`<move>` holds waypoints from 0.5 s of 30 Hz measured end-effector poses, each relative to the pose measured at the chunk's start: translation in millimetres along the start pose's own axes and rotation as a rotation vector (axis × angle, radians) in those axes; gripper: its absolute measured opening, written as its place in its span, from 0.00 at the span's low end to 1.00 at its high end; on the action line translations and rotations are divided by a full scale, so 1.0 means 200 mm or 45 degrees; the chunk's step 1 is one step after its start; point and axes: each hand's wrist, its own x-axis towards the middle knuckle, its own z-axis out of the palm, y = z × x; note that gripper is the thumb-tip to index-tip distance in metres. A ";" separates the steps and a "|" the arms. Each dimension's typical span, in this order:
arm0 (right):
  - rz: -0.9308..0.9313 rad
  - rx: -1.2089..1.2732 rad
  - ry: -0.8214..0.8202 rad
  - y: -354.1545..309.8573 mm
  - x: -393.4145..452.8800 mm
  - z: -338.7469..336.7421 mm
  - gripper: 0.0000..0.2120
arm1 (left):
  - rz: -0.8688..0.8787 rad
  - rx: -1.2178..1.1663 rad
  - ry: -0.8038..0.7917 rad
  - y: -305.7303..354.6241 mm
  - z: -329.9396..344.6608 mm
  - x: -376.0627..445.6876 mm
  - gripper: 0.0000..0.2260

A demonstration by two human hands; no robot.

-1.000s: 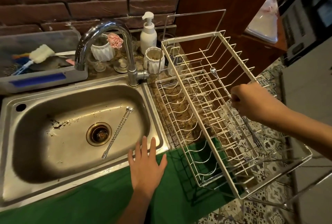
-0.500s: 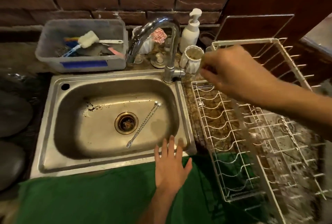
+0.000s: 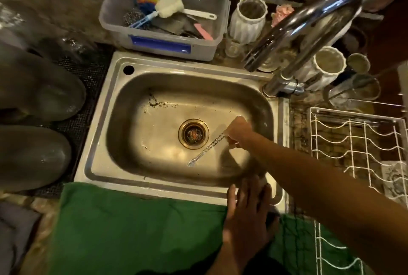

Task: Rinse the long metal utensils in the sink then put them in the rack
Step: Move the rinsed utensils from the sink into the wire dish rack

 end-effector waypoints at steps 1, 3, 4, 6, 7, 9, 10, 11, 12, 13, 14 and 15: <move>0.047 0.073 0.016 0.02 0.05 0.05 0.04 | -0.003 0.008 -0.002 0.00 -0.01 0.00 0.29; 0.135 0.195 0.075 0.06 0.14 0.12 0.12 | -0.052 -0.025 0.018 0.02 -0.03 0.00 0.27; 0.171 0.250 0.072 0.08 0.17 0.14 0.15 | -0.080 -0.048 0.040 0.03 -0.03 0.01 0.27; 0.240 0.357 0.080 0.10 0.21 0.17 0.15 | -0.152 -0.068 0.078 0.05 -0.01 0.01 0.28; 0.269 0.390 0.091 0.10 0.22 0.18 0.15 | -0.193 -0.113 0.077 0.05 0.00 0.00 0.27; 0.290 0.431 0.108 0.10 0.24 0.20 0.15 | -0.273 -0.246 0.226 0.06 0.04 0.00 0.22; 0.300 0.457 0.113 0.10 0.26 0.20 0.17 | -0.275 -0.262 0.342 0.07 0.08 0.01 0.23; 0.315 0.478 0.116 0.10 0.26 0.21 0.19 | -0.265 -0.258 0.434 0.08 0.12 0.01 0.26; 0.324 0.489 0.124 0.10 0.27 0.21 0.20 | -0.257 -0.239 0.481 0.07 0.17 0.02 0.30; 0.337 0.486 0.126 0.10 0.27 0.21 0.20 | -0.244 -0.220 0.462 0.07 0.21 0.02 0.34; 0.340 0.481 0.136 0.11 0.28 0.22 0.20 | -0.242 -0.212 0.420 0.06 0.25 0.02 0.38; 0.339 0.476 0.139 0.11 0.29 0.22 0.19 | -0.233 -0.195 0.369 0.05 0.27 0.01 0.41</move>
